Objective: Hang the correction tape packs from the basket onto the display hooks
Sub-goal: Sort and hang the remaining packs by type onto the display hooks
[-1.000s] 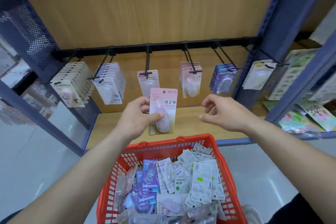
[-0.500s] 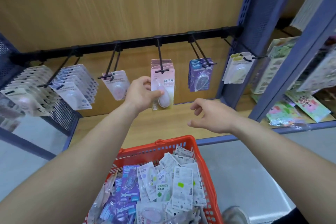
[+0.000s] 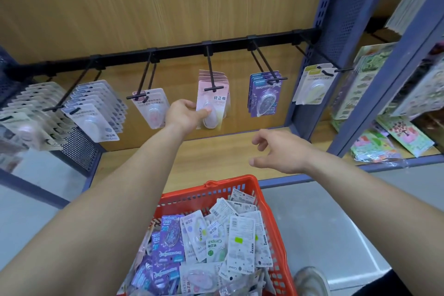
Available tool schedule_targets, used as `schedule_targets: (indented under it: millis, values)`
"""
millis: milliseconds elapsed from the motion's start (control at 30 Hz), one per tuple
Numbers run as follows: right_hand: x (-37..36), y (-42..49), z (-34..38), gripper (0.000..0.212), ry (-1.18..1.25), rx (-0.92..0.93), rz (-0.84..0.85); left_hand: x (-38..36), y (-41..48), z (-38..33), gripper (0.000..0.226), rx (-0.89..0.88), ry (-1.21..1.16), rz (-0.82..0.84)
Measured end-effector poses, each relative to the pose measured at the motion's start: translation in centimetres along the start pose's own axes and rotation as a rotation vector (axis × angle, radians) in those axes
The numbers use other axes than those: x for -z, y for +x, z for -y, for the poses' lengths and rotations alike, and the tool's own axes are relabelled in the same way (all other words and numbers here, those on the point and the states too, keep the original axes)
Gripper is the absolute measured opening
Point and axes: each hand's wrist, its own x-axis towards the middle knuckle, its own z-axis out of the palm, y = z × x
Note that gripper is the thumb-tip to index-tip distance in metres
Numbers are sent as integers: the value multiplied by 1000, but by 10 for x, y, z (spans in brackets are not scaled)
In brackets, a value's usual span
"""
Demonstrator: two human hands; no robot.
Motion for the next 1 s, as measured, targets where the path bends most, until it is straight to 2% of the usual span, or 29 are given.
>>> schedule_targets:
  millis: [133,200,300,400,500,667,833,1000]
  values:
    - [-10,7,8,59,-67,-4,36,13,-35,33,84,-40,187,126]
    - [-19,10,16,59,-112,-12,57,29,-61,66,81,-42,330,240]
    - [-47,13,28,55,-151,-2,98,53,-98,133,74,63,468,388]
    - [-89,7,34,48,-203,5,189,66,-127,197,77,176,582,463]
    - [-141,-3,30,54,-249,5,293,62,-148,241,84,199,675,516]
    - [-216,-19,11,56,-94,-125,337,31,-174,289,69,263,410,528]
    - [-243,-40,-4,41,123,-220,135,-9,-169,297,67,214,290,565]
    - [-244,-64,-8,41,249,-308,45,-57,-126,261,80,190,95,445]
